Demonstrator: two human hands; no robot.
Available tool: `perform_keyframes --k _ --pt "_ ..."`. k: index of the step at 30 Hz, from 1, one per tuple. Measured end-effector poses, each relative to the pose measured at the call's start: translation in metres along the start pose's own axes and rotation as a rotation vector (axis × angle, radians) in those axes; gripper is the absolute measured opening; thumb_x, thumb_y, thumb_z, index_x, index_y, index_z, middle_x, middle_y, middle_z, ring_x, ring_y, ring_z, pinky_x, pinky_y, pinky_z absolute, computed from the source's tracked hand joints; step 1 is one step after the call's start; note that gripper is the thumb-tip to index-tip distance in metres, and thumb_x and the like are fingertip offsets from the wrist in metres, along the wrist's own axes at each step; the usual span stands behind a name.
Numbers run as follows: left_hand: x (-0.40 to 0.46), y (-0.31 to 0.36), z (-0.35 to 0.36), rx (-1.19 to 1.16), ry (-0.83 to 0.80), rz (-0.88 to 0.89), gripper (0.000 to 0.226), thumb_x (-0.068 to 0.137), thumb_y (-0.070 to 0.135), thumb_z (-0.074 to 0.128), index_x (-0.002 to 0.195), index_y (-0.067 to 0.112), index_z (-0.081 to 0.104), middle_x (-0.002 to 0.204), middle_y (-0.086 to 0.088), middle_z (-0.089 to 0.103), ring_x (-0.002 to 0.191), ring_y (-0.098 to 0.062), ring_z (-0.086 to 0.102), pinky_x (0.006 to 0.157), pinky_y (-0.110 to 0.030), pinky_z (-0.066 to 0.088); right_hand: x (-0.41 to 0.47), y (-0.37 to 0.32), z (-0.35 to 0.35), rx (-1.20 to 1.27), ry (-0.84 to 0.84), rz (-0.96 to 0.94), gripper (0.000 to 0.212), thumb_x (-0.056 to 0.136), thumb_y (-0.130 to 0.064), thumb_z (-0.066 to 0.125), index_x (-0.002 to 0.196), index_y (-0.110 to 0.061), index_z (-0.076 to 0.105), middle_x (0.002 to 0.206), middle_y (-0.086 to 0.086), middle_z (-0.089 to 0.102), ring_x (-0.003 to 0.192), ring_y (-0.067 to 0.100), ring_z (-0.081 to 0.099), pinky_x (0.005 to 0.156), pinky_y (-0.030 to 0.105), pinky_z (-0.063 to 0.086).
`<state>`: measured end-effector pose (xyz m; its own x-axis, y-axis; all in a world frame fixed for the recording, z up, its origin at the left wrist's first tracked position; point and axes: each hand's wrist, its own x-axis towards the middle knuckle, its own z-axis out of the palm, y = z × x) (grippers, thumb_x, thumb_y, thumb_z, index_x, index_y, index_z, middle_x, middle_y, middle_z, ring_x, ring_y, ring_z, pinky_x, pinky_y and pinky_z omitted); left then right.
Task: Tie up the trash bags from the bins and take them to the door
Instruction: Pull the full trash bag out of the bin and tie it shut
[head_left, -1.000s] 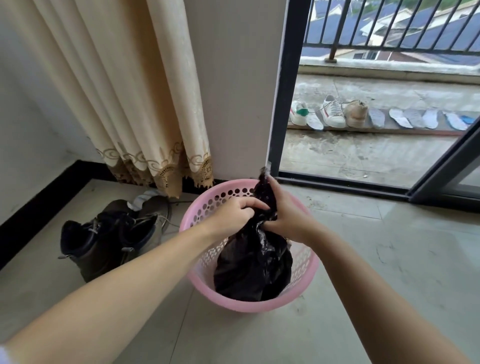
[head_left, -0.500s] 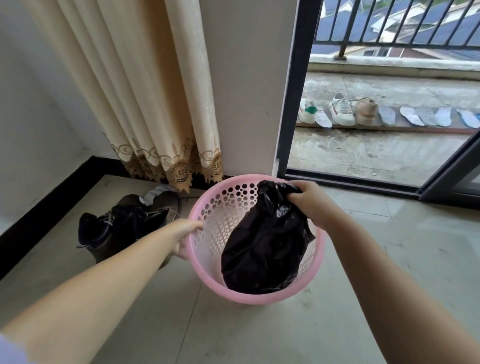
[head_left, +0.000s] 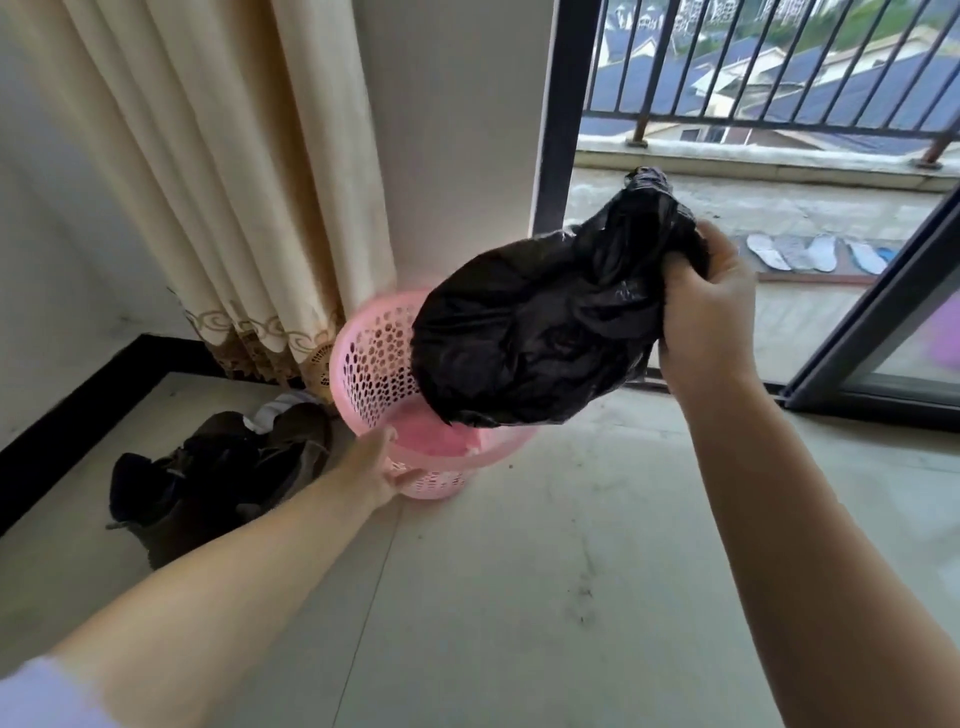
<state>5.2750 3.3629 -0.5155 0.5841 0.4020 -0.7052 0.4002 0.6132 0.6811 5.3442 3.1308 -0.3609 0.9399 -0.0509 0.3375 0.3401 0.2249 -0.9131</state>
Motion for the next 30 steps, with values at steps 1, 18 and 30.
perform_keyframes --k 1,18,30 --pt "0.002 -0.002 0.004 -0.022 -0.005 0.015 0.033 0.093 0.007 0.043 0.126 0.015 0.043 0.142 -0.014 0.037 0.121 -0.033 0.047 0.07 -0.045 0.06 0.0 -0.005 -0.004 0.007 0.028 -0.029 0.035 0.084 0.002 0.047 0.07 -0.025 0.063 0.063 -0.013 0.058 0.069 0.009 0.05 0.068 0.027 0.043" --pt "0.005 -0.017 0.033 -0.235 0.154 -0.038 0.054 0.092 0.004 0.041 0.142 0.018 0.03 0.145 -0.019 0.026 0.124 -0.039 0.044 0.074 -0.043 0.057 -0.008 0.07 -0.07 -0.912 -0.176 0.304 0.022 0.085 -0.007 0.047 0.097 -0.018 0.063 0.079 0.004 0.06 0.071 0.02 0.053 0.055 0.026 0.04" --pt "-0.027 -0.04 0.02 -0.185 -0.031 -0.124 0.078 0.086 0.05 0.059 0.147 0.022 0.02 0.15 -0.025 0.024 0.122 -0.043 0.05 0.08 -0.045 0.056 -0.035 0.118 -0.085 -1.06 -0.605 0.715 0.018 0.084 -0.014 0.053 0.1 -0.009 0.058 0.081 0.009 0.059 0.078 0.024 0.061 0.067 0.034 0.055"
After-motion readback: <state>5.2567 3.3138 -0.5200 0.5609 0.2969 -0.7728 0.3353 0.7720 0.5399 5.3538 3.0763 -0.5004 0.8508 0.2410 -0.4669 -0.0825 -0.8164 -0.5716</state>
